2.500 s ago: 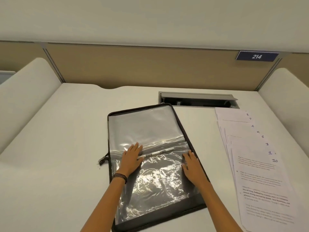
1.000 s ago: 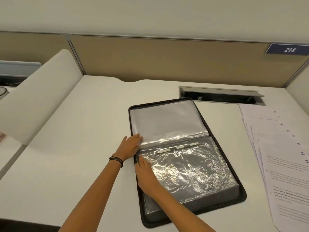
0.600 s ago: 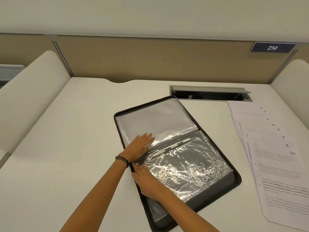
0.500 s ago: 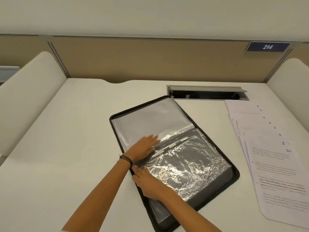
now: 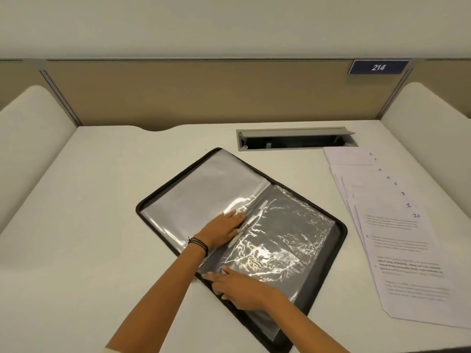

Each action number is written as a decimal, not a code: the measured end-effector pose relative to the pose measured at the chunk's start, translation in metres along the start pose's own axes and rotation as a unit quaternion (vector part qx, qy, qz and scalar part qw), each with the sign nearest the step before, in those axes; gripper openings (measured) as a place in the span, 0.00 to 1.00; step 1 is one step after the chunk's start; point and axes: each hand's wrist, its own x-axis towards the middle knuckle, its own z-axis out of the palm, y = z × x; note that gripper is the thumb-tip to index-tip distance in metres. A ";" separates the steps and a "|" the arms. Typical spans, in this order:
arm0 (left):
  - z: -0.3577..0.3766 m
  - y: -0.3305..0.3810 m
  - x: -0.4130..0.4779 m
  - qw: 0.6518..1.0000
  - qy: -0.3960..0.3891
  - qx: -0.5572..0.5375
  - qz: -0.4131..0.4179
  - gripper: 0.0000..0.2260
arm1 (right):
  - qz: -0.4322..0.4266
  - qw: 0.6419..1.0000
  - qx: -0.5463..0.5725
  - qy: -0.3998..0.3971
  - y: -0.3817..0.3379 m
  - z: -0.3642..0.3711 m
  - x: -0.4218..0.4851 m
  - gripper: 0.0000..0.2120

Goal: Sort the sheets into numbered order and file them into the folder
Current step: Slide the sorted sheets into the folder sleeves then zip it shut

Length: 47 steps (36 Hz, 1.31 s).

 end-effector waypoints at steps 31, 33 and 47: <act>0.006 0.002 -0.032 0.991 -0.061 0.074 -0.096 0.34 | 0.137 0.989 0.043 0.038 0.049 -0.026 -0.093 0.04; 0.007 0.004 -0.034 0.991 -0.063 0.070 -0.095 0.34 | 0.152 0.986 0.057 0.042 0.054 -0.028 -0.098 0.04; 0.017 0.007 -0.043 0.994 -0.053 0.058 -0.078 0.64 | 0.237 0.954 0.164 0.085 0.061 -0.034 -0.119 0.11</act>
